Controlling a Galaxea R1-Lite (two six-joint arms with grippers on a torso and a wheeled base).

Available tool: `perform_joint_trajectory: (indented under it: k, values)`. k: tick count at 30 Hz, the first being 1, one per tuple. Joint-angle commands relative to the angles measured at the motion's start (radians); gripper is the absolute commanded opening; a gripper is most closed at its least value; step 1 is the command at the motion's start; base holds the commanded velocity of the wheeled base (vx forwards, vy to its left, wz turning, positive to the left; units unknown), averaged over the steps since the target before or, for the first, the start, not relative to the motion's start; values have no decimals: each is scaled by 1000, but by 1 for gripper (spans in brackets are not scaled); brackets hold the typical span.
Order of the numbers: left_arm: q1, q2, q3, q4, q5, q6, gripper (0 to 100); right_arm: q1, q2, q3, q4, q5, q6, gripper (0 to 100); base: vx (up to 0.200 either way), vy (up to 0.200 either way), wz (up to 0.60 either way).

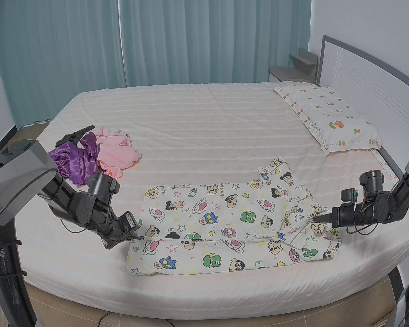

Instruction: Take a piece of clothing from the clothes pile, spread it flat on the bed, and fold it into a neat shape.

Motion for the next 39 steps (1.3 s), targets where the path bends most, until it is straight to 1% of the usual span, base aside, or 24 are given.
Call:
perform_joint_trajectory:
  k: [1, 9, 14, 17, 18, 19, 20, 24, 26, 30, 32, 35, 36, 39]
  values:
    - [-6, 35, -36, 3, 35, -2, 0, 0, 30, -11, -5, -12, 0, 0, 0, 0, 0]
    - [-6, 47, -52, 6, 43, 0, 0, 0, 76, -42, -37, -13, 2, 0, 0, 0, 0]
    - [-6, 56, -73, 9, 43, 6, 0, 4, 93, -55, -62, -16, 48, 0, 0, 0, 0]
    - [-6, 67, -98, 30, 43, 6, 0, 4, 102, -52, -75, -33, 54, 0, 0, 0, 0]
    - [-6, 67, -113, 59, 43, 6, 0, 4, 110, -55, -80, -42, 57, 100, 0, 0, 0]
    - [-6, 67, -124, 79, 43, 6, 0, 4, 113, -57, -80, -47, 61, 100, 0, 0, 0]
    - [-6, 69, -138, 99, 45, 4, 100, 2, 116, -58, -80, -55, 61, 100, 0, 0, 0]
    - [-4, 78, -168, 128, 45, 1, 100, 0, 128, -57, -83, -85, 85, 100, 0, 0, 0]
    - [-1, 84, -171, 127, 69, 0, 100, -9, 122, -46, -92, -108, 98, 100, 0, 0, 0]
    - [3, 87, -168, 128, 82, -3, 100, -38, 85, 14, -129, -108, 101, 100, 0, 0, 0]
    - [13, 78, -164, 128, 75, -6, 100, -47, 52, 55, -152, -108, 129, 100, 0, 0, 0]
    - [40, 44, -144, 128, 55, -9, 100, -44, -25, 139, -213, -108, 244, 100, 0, 0, 0]
    - [51, 27, -127, 122, 34, -9, 100, -38, -54, 179, -253, -110, 308, 100, 0, 0, 0]
    - [80, -22, -85, 121, -41, -12, 100, -3, -93, 267, -384, -124, 460, 100, 0, 0, 0]
